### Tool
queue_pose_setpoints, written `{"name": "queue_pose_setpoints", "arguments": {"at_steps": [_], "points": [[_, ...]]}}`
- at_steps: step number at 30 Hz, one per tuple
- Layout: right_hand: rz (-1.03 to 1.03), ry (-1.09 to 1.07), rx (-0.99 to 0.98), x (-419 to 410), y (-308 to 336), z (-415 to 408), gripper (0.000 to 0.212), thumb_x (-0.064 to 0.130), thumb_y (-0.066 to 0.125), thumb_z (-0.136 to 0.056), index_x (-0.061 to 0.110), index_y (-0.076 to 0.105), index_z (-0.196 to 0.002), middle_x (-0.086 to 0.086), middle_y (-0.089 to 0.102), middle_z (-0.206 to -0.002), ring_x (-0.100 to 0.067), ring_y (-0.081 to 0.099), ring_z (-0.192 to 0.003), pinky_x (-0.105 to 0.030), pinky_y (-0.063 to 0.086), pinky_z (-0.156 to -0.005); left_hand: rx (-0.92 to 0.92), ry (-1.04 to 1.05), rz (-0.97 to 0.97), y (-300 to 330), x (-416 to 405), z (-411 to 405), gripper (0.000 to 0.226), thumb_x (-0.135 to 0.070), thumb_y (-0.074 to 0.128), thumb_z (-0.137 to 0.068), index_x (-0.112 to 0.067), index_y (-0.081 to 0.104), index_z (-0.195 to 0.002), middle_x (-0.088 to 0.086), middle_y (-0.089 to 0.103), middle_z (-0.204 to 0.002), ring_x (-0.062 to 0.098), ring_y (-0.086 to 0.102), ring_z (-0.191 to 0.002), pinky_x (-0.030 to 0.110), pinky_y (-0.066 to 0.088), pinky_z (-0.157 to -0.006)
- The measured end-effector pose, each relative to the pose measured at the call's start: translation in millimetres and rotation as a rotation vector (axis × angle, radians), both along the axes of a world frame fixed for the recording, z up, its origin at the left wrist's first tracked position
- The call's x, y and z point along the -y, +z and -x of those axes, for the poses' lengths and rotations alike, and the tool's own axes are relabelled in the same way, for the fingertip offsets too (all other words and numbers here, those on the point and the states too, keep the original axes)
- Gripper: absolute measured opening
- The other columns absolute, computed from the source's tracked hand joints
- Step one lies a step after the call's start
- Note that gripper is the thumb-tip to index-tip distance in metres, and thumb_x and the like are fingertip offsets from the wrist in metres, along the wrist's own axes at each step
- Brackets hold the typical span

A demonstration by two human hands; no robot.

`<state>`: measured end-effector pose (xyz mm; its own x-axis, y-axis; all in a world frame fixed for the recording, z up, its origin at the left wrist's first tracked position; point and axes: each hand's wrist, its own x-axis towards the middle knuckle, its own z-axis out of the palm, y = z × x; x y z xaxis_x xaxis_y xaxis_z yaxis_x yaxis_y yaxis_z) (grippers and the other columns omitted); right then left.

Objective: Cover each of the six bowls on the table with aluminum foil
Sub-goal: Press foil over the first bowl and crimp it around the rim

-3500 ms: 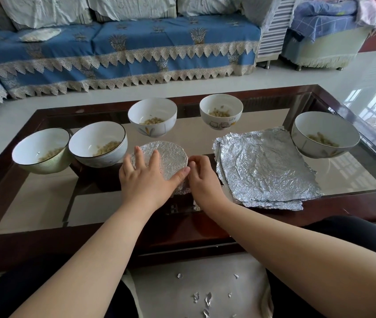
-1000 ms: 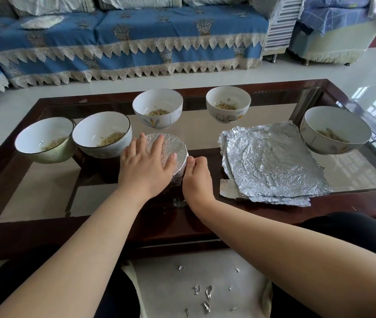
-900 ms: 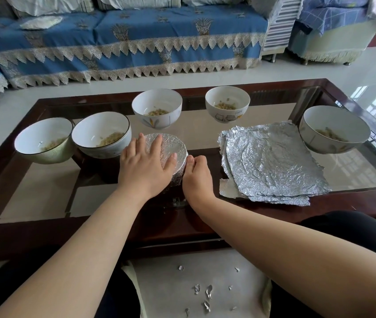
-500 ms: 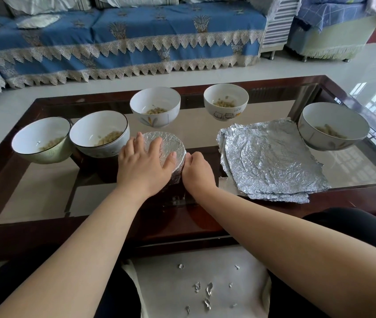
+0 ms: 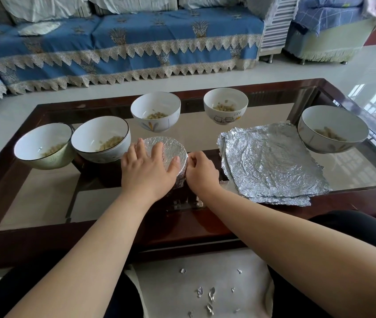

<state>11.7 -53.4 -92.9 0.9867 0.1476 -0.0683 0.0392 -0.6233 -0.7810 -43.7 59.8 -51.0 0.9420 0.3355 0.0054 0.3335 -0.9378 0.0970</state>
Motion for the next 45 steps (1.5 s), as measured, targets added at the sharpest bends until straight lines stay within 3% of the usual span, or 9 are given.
{"name": "queue_pose_setpoints", "arguments": {"at_steps": [3,6,10,15,19,27,37,42,45], "points": [[-0.107,-0.021,-0.017,3,0,1,0.019,0.023,0.043,-0.099,0.016,0.058,-0.108,-0.005,0.066,-0.108,-0.029,0.057,-0.106,-0.045,0.042,-0.094,-0.019,0.012,-0.018,3,8,3,0.075,-0.07,0.017,-0.093,-0.024,0.025,-0.151,0.023,0.013,-0.162,0.039,0.009,-0.15,0.053,0.01,-0.119],[-0.178,-0.023,-0.06,8,1,6,0.025,0.021,0.038,-0.101,0.015,0.058,-0.114,-0.006,0.065,-0.111,-0.025,0.058,-0.105,-0.037,0.044,-0.09,-0.026,0.013,-0.051,7,11,8,0.086,-0.076,0.007,-0.085,-0.024,0.028,-0.15,0.022,0.02,-0.16,0.039,0.016,-0.147,0.054,0.016,-0.117],[-0.198,0.01,-0.082,12,-1,17,0.033,0.027,0.03,-0.103,0.017,0.053,-0.124,-0.008,0.064,-0.112,-0.026,0.058,-0.106,-0.037,0.044,-0.092,0.001,0.012,-0.073,9,5,10,0.086,-0.075,0.005,-0.084,-0.027,0.029,-0.151,0.015,0.028,-0.157,0.036,0.024,-0.144,0.051,0.021,-0.114],[-0.062,0.046,0.062,10,-5,29,0.031,0.023,0.029,-0.103,0.019,0.05,-0.126,-0.004,0.062,-0.116,-0.025,0.051,-0.112,-0.038,0.032,-0.096,0.081,0.016,-0.062,-3,3,9,0.079,-0.07,0.001,-0.09,-0.029,0.033,-0.15,0.014,0.03,-0.157,0.034,0.025,-0.144,0.054,0.025,-0.112],[0.004,0.059,0.139,5,-13,33,0.034,0.02,0.027,-0.101,0.021,0.049,-0.127,-0.002,0.062,-0.114,-0.025,0.049,-0.113,-0.039,0.027,-0.096,0.127,0.039,-0.024,-8,4,9,0.068,-0.061,0.011,-0.097,-0.026,0.036,-0.15,0.014,0.032,-0.157,0.034,0.025,-0.144,0.055,0.025,-0.112],[0.071,0.106,0.11,2,-14,29,0.031,0.019,0.032,-0.097,0.019,0.049,-0.122,-0.001,0.062,-0.107,-0.025,0.048,-0.109,-0.036,0.025,-0.091,0.121,0.06,-0.007,-7,5,8,0.069,-0.06,0.011,-0.094,-0.026,0.034,-0.15,0.014,0.029,-0.158,0.035,0.022,-0.145,0.055,0.023,-0.112],[0.117,0.133,0.092,4,-9,21,0.027,0.024,0.036,-0.097,0.022,0.053,-0.119,0.001,0.062,-0.114,-0.026,0.046,-0.115,-0.041,0.028,-0.099,0.097,0.079,-0.006,-6,4,7,0.069,-0.06,0.008,-0.094,-0.029,0.029,-0.152,0.013,0.023,-0.161,0.034,0.018,-0.146,0.055,0.021,-0.114],[0.129,0.13,0.085,6,-4,22,0.023,0.022,0.039,-0.097,0.02,0.056,-0.112,-0.001,0.063,-0.111,-0.027,0.049,-0.111,-0.04,0.033,-0.095,0.084,0.087,0.0,-7,5,6,0.066,-0.06,0.012,-0.098,-0.029,0.024,-0.155,0.012,0.021,-0.162,0.032,0.015,-0.147,0.055,0.02,-0.113],[0.038,0.136,0.022,7,2,19,0.027,0.021,0.043,-0.096,0.016,0.057,-0.118,-0.003,0.066,-0.108,-0.026,0.058,-0.104,-0.034,0.042,-0.082,0.094,0.088,0.001,-7,5,6,0.067,-0.061,0.012,-0.098,-0.028,0.024,-0.155,0.013,0.022,-0.161,0.032,0.016,-0.147,0.055,0.02,-0.113]]}}
